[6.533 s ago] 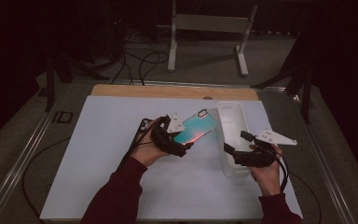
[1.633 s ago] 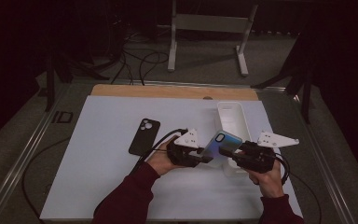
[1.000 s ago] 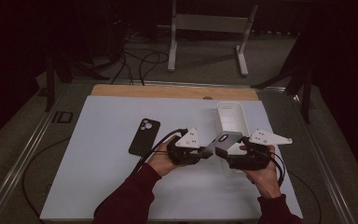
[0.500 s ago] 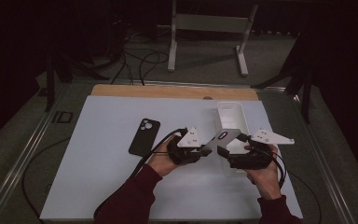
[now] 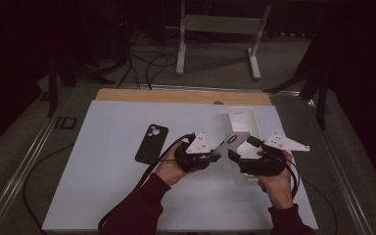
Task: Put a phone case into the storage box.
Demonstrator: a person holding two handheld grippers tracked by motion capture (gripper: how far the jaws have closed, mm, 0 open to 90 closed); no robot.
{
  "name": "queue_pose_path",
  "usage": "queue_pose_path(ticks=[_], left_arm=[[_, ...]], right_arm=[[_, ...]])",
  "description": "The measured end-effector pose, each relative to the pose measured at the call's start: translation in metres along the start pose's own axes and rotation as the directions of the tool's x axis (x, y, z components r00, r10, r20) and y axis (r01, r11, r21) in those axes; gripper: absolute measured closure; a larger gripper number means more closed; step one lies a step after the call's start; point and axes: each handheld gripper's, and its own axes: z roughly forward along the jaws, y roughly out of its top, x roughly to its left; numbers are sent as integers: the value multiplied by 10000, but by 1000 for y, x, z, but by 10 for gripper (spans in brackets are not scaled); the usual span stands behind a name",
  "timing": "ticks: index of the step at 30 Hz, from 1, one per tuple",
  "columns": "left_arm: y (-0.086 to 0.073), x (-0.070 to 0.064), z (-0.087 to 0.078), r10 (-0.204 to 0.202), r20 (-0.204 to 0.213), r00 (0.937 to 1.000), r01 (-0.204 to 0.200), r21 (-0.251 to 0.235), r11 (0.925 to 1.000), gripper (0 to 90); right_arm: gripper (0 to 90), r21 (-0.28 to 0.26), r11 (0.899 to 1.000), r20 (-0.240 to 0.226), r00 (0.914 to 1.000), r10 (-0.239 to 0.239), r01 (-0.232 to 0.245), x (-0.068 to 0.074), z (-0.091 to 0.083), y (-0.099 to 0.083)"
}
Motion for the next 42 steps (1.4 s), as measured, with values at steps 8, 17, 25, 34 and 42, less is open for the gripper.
queue_pose_path(ticks=[8, 17, 25, 34, 42], left_arm=[[-4, 1, 1, -435, -312, 9986, 430, -191, 9989, 812], [-11, 5, 1, -804, -667, 9945, 789, -247, 9966, 812], [-10, 2, 2, -809, -614, 9948, 793, -280, 9965, 812], [-10, -3, 8, -864, -308, 9958, 856, -253, 9960, 813], [-10, -4, 8, -902, -45, 9959, 900, -297, 9955, 814]], right_arm=[[87, -238, 9993, 281, 9991, 311, -304, 4, 3, 5], [87, -476, 9964, 273, 9970, 721, -707, 10, 10, 11], [89, -836, 9882, 309, 9909, 1313, -1283, 14, 19, 16], [134, -1247, 9774, 742, 9807, 1810, -1710, 19, 24, 17], [165, -1222, 9803, 1035, 9803, 1680, -1551, 22, 25, 19]])
